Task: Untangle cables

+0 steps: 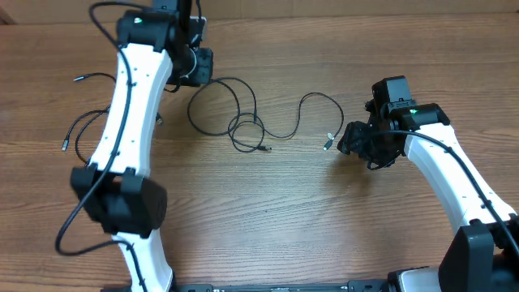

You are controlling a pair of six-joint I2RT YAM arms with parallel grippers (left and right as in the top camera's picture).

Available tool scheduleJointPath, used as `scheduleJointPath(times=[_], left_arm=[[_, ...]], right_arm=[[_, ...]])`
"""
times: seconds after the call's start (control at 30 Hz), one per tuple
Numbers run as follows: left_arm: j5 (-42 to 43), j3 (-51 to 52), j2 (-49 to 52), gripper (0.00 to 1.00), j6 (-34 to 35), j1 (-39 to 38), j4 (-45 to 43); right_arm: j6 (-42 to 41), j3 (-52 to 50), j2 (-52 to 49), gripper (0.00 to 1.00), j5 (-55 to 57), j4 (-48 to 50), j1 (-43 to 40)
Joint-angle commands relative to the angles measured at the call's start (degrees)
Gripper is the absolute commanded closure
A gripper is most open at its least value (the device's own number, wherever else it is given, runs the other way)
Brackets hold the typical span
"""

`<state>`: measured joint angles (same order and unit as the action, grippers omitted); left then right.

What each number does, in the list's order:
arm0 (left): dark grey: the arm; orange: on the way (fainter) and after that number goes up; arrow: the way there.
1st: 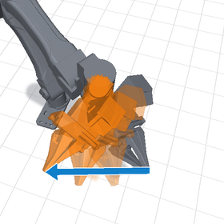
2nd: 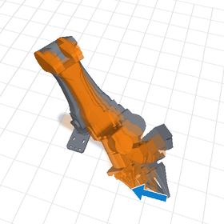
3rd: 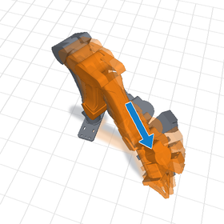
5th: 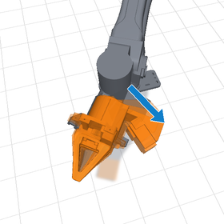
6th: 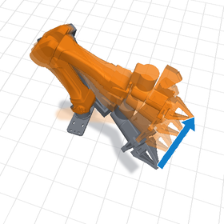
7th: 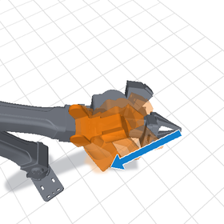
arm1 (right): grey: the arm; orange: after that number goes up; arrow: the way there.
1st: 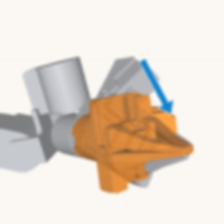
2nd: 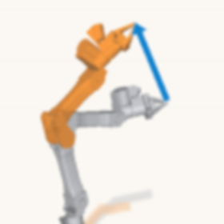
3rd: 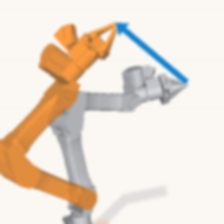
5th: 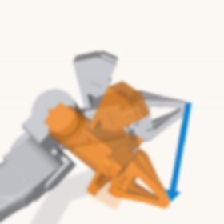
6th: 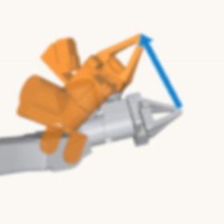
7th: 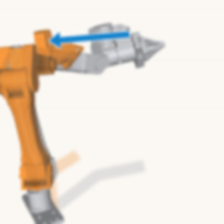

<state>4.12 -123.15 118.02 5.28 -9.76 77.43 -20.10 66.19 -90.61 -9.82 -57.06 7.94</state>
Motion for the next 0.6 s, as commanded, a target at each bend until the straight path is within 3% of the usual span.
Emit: scheduleJointPath(times=[0.0, 0.13, 0.2, 0.23, 0.33, 0.37, 0.4, 0.57], left_arm=[[2.01, -0.70, 3.65, 0.86, 1.95, -0.11, 0.11], [1.95, -0.70, 6.43, 0.66, 8.96, 0.11, 0.31], [1.99, -0.70, 7.15, 0.45, 10.91, 0.15, -0.07], [1.92, -0.70, 7.54, 0.40, 11.06, 0.15, -0.37], [1.90, -0.70, 7.93, 0.41, 11.04, 0.15, -1.05], [1.66, -0.70, 7.98, 0.51, 11.02, 0.24, -0.96], [1.68, -0.70, 7.98, 0.53, 11.04, 0.42, -0.92], [1.68, -0.70, 7.98, 0.53, 12.41, 1.90, -1.07]], right_arm=[[0.02, 0.02, 0.04, 0.35, 0.76, 0.09, -0.09], [0.02, 0.02, 0.04, 0.35, 0.76, 0.09, -0.09], [0.02, 0.02, 0.04, 0.35, 0.76, 0.09, -0.09], [0.00, 0.02, 0.02, 0.35, 0.76, 0.09, -0.09], [0.02, 0.02, 0.04, 0.35, 0.76, 0.09, -0.09], [0.02, 0.02, 0.04, 0.35, 0.76, 0.11, -0.09], [0.02, 0.02, 0.02, 0.35, 0.76, 0.09, -0.09], [0.22, 0.02, 0.04, 0.35, 0.76, 0.04, -0.09]])
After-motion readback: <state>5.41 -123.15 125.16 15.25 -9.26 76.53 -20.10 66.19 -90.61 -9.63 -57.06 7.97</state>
